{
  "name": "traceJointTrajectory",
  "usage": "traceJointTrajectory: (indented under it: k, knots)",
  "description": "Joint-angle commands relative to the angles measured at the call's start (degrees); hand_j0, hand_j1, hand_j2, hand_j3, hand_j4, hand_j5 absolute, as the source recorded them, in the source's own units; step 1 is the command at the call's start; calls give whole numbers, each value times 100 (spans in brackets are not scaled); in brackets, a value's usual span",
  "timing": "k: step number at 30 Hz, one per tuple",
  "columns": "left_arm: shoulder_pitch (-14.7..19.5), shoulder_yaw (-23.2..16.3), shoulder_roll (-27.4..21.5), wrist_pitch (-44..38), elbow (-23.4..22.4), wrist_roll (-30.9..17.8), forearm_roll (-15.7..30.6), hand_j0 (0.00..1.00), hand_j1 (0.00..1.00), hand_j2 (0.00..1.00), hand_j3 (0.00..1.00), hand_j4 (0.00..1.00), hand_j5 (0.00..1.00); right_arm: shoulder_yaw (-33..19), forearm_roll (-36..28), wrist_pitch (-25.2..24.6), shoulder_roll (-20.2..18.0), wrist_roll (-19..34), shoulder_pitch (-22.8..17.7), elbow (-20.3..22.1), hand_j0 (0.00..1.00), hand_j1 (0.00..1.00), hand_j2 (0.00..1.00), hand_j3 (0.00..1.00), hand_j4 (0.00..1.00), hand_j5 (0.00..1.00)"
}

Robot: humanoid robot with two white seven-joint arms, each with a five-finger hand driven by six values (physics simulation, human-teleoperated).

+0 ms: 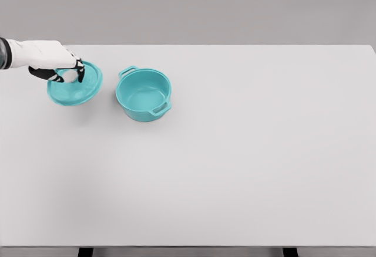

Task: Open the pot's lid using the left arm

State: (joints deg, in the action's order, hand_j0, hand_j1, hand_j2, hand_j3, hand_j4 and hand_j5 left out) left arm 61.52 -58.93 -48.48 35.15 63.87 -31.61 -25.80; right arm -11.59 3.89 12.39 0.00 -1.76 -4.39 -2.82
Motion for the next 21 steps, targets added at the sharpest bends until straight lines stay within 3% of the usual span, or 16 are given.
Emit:
traceJointTrajectory:
  k: [1, 6, 7, 9, 16, 18, 21]
  knots:
    - [-17, 13, 22, -15, -199, -12, -48, 55, 55, 55, 55, 55, 55, -1, -2, 0, 0, 0, 0, 0, 100, 100, 100, 100, 100, 100]
    - [-44, 49, 224, -15, -472, -126, -118, 58, 58, 58, 58, 58, 58, -1, -2, 0, 0, 0, 0, 0, 100, 100, 100, 100, 100, 100]
    - [-44, 49, 224, -15, -481, -135, -118, 63, 63, 63, 63, 63, 63, -1, -2, 0, 0, 0, 0, 0, 100, 100, 100, 100, 100, 100]
    - [-44, 49, 224, -15, -489, -126, -118, 100, 100, 100, 100, 100, 100, -1, -2, 0, 0, 0, 0, 0, 100, 100, 100, 100, 100, 100]
    - [-44, 66, 181, -15, -489, -100, -48, 100, 100, 100, 100, 100, 100, -1, -2, 0, 0, 0, 0, 0, 100, 100, 100, 100, 100, 100]
    - [-70, 417, 119, -15, -472, -73, 188, 100, 100, 100, 100, 100, 100, -1, -2, 0, 0, 0, 0, 0, 100, 100, 100, 100, 100, 100]
    - [-114, 576, 119, -15, -472, -73, 787, 100, 100, 100, 100, 100, 100, -1, -2, 0, 0, 0, 0, 0, 100, 100, 100, 100, 100, 100]
